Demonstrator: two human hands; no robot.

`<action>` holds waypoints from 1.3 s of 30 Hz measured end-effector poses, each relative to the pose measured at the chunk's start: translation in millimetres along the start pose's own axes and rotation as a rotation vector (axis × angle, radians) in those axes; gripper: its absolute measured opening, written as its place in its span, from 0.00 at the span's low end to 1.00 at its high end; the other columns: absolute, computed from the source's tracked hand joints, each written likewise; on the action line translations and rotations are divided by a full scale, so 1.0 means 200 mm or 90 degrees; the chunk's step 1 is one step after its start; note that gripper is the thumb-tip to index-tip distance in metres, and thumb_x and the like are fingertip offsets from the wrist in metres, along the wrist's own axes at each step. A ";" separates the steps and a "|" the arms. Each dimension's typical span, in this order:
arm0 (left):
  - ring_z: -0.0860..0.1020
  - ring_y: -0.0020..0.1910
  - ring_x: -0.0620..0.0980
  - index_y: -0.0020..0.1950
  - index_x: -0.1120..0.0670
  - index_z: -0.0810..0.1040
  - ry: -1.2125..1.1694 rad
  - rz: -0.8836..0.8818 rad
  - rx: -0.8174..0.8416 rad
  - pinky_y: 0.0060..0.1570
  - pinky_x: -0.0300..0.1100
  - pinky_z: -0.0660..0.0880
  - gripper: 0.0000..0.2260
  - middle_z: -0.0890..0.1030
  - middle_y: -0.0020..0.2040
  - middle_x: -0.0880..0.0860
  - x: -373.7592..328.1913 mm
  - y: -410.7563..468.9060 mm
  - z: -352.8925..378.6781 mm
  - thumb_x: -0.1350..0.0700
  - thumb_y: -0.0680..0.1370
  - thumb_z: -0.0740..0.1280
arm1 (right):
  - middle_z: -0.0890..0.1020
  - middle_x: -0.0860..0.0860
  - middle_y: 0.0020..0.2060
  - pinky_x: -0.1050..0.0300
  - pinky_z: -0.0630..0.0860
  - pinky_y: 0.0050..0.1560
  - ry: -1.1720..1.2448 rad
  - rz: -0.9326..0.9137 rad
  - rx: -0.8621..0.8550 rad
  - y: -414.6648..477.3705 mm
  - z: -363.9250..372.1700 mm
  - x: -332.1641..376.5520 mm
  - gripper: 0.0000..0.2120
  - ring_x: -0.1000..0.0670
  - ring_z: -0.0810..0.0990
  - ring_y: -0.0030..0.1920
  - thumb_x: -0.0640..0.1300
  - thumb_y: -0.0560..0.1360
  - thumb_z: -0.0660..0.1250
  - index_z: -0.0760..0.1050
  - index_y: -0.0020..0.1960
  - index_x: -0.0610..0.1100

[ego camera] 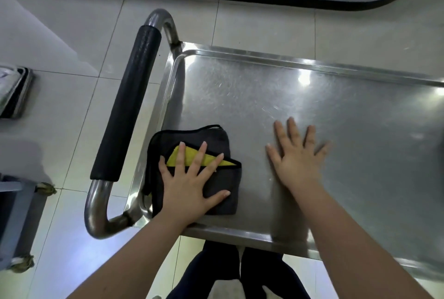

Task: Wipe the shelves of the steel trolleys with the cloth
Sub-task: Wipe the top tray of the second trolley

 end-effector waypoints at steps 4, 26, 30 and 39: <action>0.47 0.79 0.63 0.77 0.34 0.56 -0.004 0.008 -0.015 0.67 0.75 0.46 0.35 0.53 0.81 0.47 0.01 0.02 0.00 0.23 0.72 0.49 | 0.40 0.59 0.79 0.28 0.34 0.71 -0.001 0.018 -0.011 0.11 -0.08 -0.14 0.34 0.37 0.35 0.77 0.75 0.72 0.36 0.36 0.76 0.67; 0.36 0.78 0.61 0.75 0.28 0.41 -0.010 0.064 0.029 0.65 0.75 0.40 0.37 0.42 0.80 0.42 -0.33 1.27 -0.16 0.19 0.67 0.41 | 0.45 0.58 0.79 0.29 0.36 0.71 0.006 -0.001 -0.069 0.13 -0.05 -0.16 0.35 0.35 0.40 0.78 0.75 0.74 0.41 0.41 0.78 0.65; 0.39 0.79 0.59 0.74 0.27 0.42 -0.031 -0.006 0.009 0.66 0.75 0.44 0.38 0.42 0.80 0.40 0.05 1.24 -0.18 0.19 0.66 0.43 | 0.42 0.58 0.79 0.30 0.33 0.71 0.009 -0.001 -0.063 0.13 -0.05 -0.16 0.35 0.37 0.36 0.77 0.75 0.74 0.40 0.38 0.77 0.66; 0.43 0.78 0.62 0.74 0.28 0.38 0.004 0.011 0.001 0.66 0.75 0.47 0.35 0.45 0.81 0.44 0.13 0.95 -0.14 0.20 0.69 0.40 | 0.41 0.57 0.79 0.30 0.31 0.70 0.011 -0.001 -0.050 0.13 -0.05 -0.16 0.36 0.37 0.34 0.77 0.76 0.73 0.38 0.38 0.77 0.65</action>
Point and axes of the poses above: each hand's wrist, its own y-axis towards the middle knuckle, its own z-axis out of the palm, x = y × z, the point moved 4 cm from there along y, towards the middle knuckle
